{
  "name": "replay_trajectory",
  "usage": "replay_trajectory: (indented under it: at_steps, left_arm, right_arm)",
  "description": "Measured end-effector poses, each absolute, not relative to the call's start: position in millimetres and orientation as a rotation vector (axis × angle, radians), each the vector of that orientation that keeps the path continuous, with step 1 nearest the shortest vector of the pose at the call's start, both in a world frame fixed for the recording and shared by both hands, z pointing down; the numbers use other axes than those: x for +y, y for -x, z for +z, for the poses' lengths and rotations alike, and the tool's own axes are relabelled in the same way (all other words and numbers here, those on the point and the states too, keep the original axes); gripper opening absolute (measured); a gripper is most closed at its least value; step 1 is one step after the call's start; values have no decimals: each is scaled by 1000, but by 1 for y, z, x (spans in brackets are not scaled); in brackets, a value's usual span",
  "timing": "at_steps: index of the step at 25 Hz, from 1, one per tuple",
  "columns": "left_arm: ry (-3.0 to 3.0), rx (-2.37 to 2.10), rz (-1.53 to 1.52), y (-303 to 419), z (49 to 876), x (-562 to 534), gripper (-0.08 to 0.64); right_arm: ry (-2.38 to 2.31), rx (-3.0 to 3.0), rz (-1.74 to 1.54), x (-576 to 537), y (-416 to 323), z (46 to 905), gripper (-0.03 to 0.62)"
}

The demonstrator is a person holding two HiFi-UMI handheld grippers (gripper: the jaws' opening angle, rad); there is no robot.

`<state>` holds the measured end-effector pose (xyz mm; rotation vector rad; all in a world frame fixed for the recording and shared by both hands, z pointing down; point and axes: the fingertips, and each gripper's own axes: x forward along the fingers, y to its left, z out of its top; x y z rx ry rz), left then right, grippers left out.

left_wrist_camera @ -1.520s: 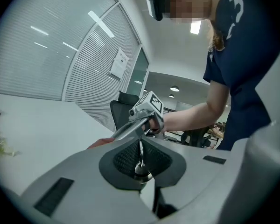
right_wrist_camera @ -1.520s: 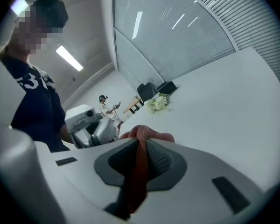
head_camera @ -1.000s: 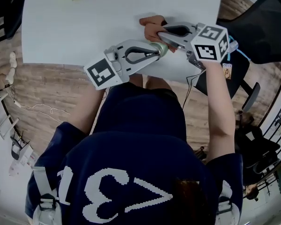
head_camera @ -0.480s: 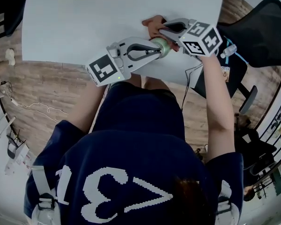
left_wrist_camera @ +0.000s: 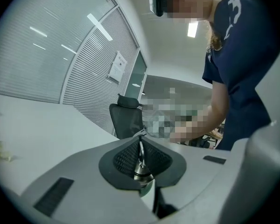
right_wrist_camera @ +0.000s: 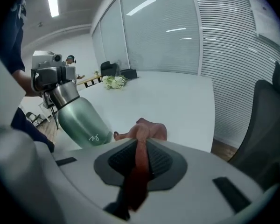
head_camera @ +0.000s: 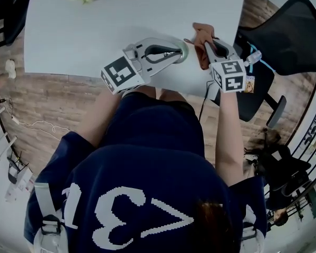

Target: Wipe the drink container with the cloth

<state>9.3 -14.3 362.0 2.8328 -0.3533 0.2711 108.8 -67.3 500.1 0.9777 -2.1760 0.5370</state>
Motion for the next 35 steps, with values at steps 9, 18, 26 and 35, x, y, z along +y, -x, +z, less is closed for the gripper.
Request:
replay_trajectory:
  at_steps: [9, 18, 26, 35]
  left_arm:
    - [-2830, -355, 255, -32, 360, -23, 25]
    - [-2875, -547, 69, -13, 307, -58, 23]
    - [-2929, -948, 1, 28, 251, -98, 21]
    - [-2903, -1140, -11, 52, 226, -103, 21]
  right_arm:
    - [-1100, -2349, 696, -64, -107, 459, 173]
    - [-1460, -2576, 471, -90, -124, 334, 38]
    - [-1615, -2615, 227, -101, -128, 243, 25]
    - [-1849, -2616, 77, -79, -149, 186, 25]
